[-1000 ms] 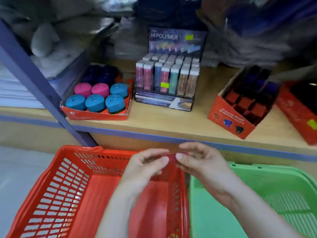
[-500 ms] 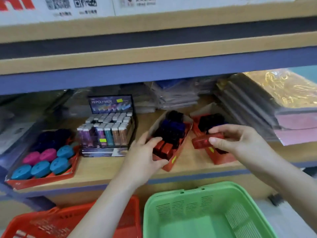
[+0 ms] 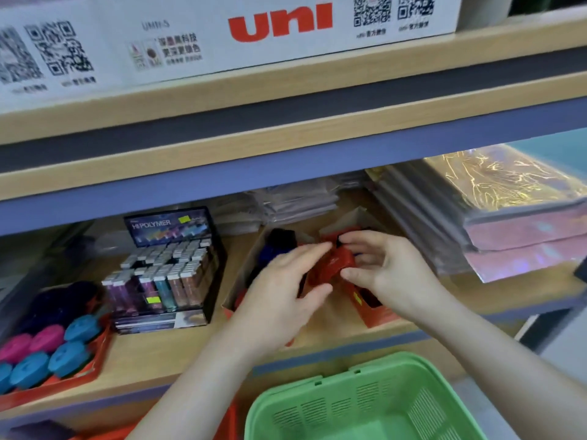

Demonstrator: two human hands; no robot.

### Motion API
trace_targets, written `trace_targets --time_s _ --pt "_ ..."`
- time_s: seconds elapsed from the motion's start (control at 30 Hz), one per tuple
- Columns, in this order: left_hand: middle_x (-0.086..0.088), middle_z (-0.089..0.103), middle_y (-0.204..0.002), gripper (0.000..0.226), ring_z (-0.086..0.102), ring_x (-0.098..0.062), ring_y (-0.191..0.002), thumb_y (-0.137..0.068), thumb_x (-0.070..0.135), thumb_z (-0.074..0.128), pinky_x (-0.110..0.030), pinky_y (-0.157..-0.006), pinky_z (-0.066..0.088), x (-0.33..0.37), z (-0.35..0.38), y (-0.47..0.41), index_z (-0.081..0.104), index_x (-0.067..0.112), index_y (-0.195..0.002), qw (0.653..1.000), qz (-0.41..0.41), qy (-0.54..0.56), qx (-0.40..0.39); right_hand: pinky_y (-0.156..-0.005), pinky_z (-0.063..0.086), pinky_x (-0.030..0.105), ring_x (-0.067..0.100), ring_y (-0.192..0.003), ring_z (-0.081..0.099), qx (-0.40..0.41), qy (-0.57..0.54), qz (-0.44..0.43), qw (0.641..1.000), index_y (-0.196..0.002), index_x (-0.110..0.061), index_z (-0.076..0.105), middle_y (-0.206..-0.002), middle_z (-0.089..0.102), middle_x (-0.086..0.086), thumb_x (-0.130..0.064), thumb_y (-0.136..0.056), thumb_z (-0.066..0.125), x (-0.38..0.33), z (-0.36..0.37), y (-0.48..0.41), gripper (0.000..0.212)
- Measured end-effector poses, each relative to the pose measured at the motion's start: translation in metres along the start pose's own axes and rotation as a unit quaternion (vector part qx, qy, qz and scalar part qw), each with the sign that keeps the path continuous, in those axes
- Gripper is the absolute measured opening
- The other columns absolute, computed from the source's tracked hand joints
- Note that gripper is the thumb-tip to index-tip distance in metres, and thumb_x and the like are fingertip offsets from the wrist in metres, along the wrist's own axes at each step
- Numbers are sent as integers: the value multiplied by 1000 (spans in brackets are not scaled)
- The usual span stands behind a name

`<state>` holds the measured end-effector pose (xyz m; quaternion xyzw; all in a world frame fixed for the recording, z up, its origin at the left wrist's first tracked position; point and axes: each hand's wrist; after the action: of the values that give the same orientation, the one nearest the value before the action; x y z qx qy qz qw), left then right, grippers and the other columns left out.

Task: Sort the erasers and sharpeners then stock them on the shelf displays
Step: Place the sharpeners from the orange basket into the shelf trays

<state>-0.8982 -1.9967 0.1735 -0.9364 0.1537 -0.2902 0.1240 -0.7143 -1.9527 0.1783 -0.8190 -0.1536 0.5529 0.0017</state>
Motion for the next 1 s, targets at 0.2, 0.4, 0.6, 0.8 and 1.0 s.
trace_targets --time_s 0.2,0.4,0.6,0.8,1.0 --pt "19 66 -104 38 61 4 -95 -79 24 75 -25 -90 51 -11 16 -46 62 47 -107 993 -71 97 11 -98 48 30 11 -105 61 26 106 -12 994 -130 -26 57 -115 63 -5 -13 -81 73 16 -9 -4 53" --pt "13 64 -93 31 62 -9 -85 -75 15 78 -28 -75 50 -40 33 -116 56 30 -92 977 -146 107 113 -95 40 29 28 -122 49 13 285 101 953 -142 -25 42 -132 55 4 -28 -86 67 42 -48 2 61" --pt "5 66 -99 24 63 -12 -92 -76 13 78 -26 -80 51 -58 66 -156 63 21 -92 975 -170 128 71 -74 36 -6 -19 -92 51 -1 38 118 992 -132 -18 48 -109 54 -23 -5 -86 69 61 -51 -1 52" --pt "8 68 -101 25 63 -9 -92 -73 16 81 -31 -85 52 -52 83 -179 65 24 -90 972 -161 161 49 -79 50 8 -24 -94 54 -24 -58 119 991 -118 -33 48 -112 57 -26 4 -85 67 74 -53 -2 53" --pt "8 67 -98 26 62 -6 -92 -73 17 81 -25 -81 48 -45 87 -186 67 22 -94 981 -127 144 27 -84 49 8 -21 -98 55 -31 -62 106 992 -119 -35 47 -112 57 -28 7 -85 66 78 -55 0 58"
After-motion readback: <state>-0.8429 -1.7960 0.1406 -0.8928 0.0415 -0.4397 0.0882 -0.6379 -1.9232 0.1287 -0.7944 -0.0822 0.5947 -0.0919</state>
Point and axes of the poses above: each hand's wrist, its own y-axis away from the middle knuckle, its own z-axis out of the palm, x = y × z
